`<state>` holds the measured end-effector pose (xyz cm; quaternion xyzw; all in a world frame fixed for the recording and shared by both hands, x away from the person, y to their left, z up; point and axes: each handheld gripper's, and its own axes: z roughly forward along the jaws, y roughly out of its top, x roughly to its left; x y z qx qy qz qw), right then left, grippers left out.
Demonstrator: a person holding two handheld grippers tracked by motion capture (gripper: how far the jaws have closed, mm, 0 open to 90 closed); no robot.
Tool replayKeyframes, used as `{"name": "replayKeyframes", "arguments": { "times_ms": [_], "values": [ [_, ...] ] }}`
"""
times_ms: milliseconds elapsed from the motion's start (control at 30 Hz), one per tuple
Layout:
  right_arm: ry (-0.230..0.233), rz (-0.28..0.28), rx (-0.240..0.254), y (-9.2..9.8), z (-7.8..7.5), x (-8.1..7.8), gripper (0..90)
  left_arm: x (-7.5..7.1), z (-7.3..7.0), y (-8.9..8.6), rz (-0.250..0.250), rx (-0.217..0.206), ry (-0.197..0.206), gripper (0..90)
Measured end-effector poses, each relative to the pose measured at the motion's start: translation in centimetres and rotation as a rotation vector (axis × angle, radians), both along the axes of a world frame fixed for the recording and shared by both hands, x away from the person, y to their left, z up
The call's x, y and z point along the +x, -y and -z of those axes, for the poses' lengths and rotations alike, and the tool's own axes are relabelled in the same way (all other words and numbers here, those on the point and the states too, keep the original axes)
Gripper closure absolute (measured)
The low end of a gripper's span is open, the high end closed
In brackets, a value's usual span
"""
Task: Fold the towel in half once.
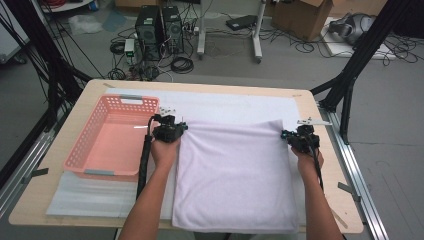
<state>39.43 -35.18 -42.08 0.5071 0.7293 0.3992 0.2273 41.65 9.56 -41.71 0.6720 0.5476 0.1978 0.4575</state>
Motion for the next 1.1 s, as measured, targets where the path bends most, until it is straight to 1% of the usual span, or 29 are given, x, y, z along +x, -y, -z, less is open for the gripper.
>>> {"name": "replayKeyframes", "arguments": {
  "times_ms": [33, 67, 167, 233, 267, 333, 367, 400, 433, 467, 500, 533, 567, 633, 667, 733, 867, 900, 933, 967, 1067, 1100],
  "values": [
    [0.017, 0.004, 0.002, 0.0, -0.3, 0.3, 87.4, 0.3, -0.2, 0.0, -0.001, 0.007, 0.01, 86.6],
    [0.039, 0.003, 0.008, 0.0, -0.6, 0.6, 87.4, 0.7, -0.3, -0.1, -0.003, 0.003, 0.017, 86.6],
    [0.066, 0.01, 0.006, -0.3, -1.4, 1.5, 87.4, 1.6, -0.8, -0.2, -0.004, 0.013, 0.045, 86.6],
    [0.1, 0.019, 0.0, -0.5, -1.8, 2.0, 87.3, 2.1, -1.2, -0.4, -0.006, -0.002, 0.075, 86.5],
    [0.106, 0.027, 0.006, -0.6, -2.0, 2.2, 87.3, 2.4, -1.5, -0.5, 0.001, -0.009, 0.086, 86.5],
    [0.112, 0.042, 0.004, -0.7, -2.2, 2.8, 87.2, 2.6, -1.6, -0.4, -0.007, -0.013, 0.126, 86.4],
    [0.115, 0.051, 0.001, -0.8, -2.3, 3.1, 86.8, 2.7, -1.4, -0.3, -0.013, -0.019, 0.126, 85.8],
    [0.112, 0.063, -0.005, -1.0, -2.3, 3.3, 84.2, 2.8, -1.2, -0.2, -0.018, -0.017, 0.108, 83.2],
    [0.095, 0.072, 0.002, -1.1, -2.2, 3.6, 77.2, 2.9, -0.9, -0.2, -0.021, -0.019, 0.086, 74.7],
    [0.084, 0.086, -0.008, -1.3, -2.1, 3.7, 66.8, 2.9, -0.6, -0.3, -0.012, -0.036, 0.059, 62.2],
    [0.079, 0.093, 0.001, -1.3, -2.1, 3.7, 64.9, 2.9, -0.5, -0.3, 0.006, -0.043, 0.046, 56.5],
    [0.074, 0.089, 0.008, -1.3, -2.1, 3.6, 62.1, 2.8, -0.3, -0.2, 0.024, -0.036, 0.035, 53.8],
    [0.071, 0.084, 0.004, -1.3, -2.1, 3.5, 61.4, 2.8, -0.3, -0.2, 0.046, -0.032, 0.02, 50.9],
    [0.067, 0.071, -0.006, -1.2, -2.3, 3.3, 60.6, 2.6, -0.3, 0.0, 0.081, -0.05, 0.008, 46.2],
    [0.066, 0.068, 0.001, -1.2, -2.5, 3.1, 60.0, 2.5, -0.3, 0.1, 0.102, -0.052, 0.002, 45.3],
    [0.071, 0.059, 0.006, -1.1, -2.9, 2.7, 59.4, 2.3, -0.5, 0.3, 0.127, -0.04, 0.003, 44.7],
    [0.066, 0.031, -0.017, -1.0, -3.5, 1.7, 59.3, 1.6, -1.0, 0.6, 0.167, -0.042, 0.003, 46.7],
    [0.067, 0.026, -0.019, -0.9, -3.6, 1.4, 59.5, 1.3, -1.0, 0.6, 0.172, -0.048, 0.016, 46.9],
    [0.061, 0.021, -0.018, -0.7, -3.6, 1.1, 59.6, 1.0, -1.1, 0.6, 0.174, -0.057, 0.038, 48.2],
    [0.057, 0.015, -0.017, -0.6, -3.6, 0.8, 59.6, 0.6, -1.0, 0.6, 0.176, -0.062, 0.046, 49.2],
    [0.053, -0.001, -0.017, -0.2, -3.5, -0.3, 59.7, -0.3, -0.6, 0.4, 0.2, -0.064, 0.04, 48.0],
    [0.049, -0.007, -0.014, -0.2, -3.5, -0.7, 59.7, -0.7, -0.5, 0.3, 0.209, -0.062, 0.046, 47.9]
  ]
}}
